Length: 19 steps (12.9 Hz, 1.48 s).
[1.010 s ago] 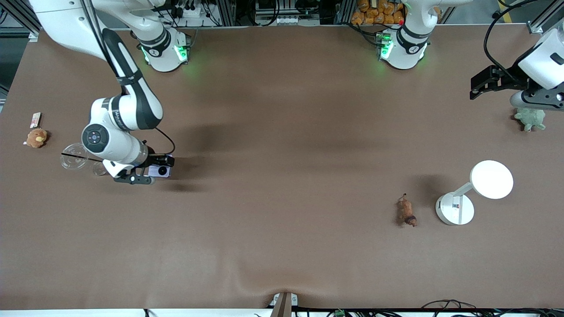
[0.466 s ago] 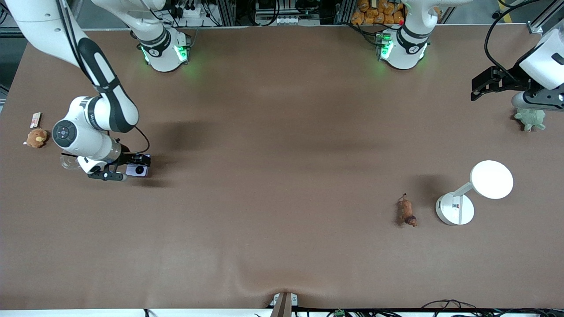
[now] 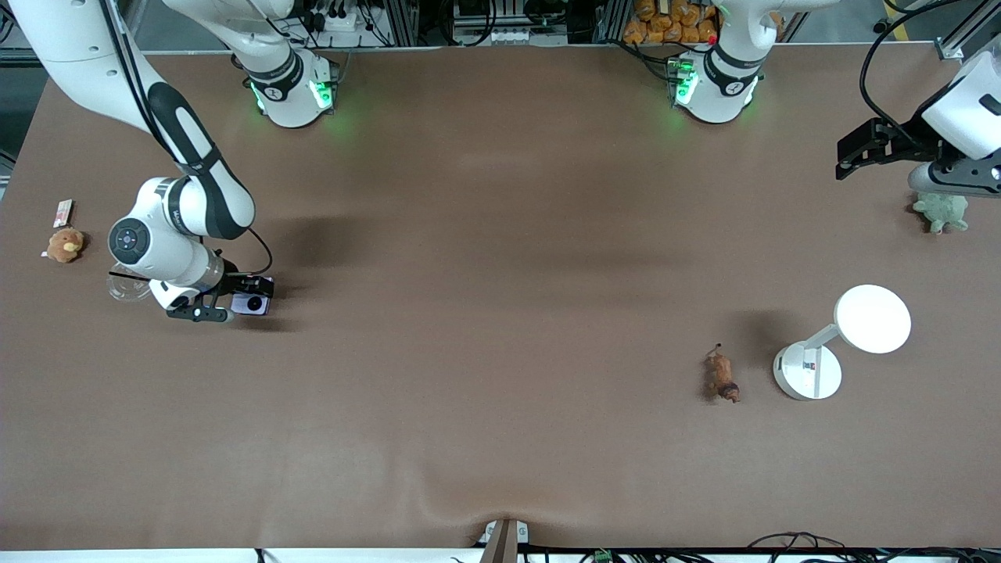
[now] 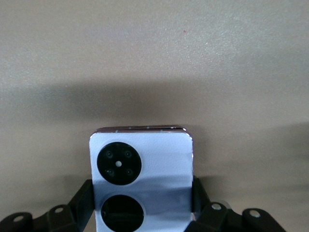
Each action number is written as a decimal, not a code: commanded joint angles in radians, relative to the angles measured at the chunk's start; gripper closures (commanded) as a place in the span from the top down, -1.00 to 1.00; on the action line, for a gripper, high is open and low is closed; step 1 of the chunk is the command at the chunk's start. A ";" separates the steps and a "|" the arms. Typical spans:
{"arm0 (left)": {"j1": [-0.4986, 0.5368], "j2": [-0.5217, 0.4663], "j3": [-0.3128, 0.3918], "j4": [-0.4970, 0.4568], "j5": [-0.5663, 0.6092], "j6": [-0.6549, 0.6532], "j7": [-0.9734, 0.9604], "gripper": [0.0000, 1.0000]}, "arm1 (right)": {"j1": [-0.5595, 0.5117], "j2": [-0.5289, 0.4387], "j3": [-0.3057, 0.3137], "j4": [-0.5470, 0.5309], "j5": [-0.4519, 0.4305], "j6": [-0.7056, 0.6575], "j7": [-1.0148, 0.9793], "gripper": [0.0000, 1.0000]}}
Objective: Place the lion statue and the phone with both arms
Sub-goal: 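Carry the phone with the right gripper beside the clear cup, then lower the phone onto the table and open the right gripper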
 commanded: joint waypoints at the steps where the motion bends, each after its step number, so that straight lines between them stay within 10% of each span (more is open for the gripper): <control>1: 0.006 -0.006 -0.006 -0.002 0.015 0.007 -0.008 1.00 | 0.001 -0.010 0.008 -0.008 -0.003 0.005 -0.007 0.99; 4: 0.006 -0.004 -0.006 0.000 0.015 0.007 -0.008 1.00 | 0.000 -0.028 0.010 0.058 -0.003 -0.114 -0.004 1.00; 14: 0.006 -0.004 -0.004 0.000 0.015 0.007 -0.008 1.00 | 0.030 -0.022 0.033 0.849 -0.021 -0.909 -0.076 1.00; 19: 0.006 -0.004 -0.004 -0.002 0.015 0.007 -0.008 1.00 | 0.003 -0.067 0.036 1.066 -0.013 -1.221 -0.081 1.00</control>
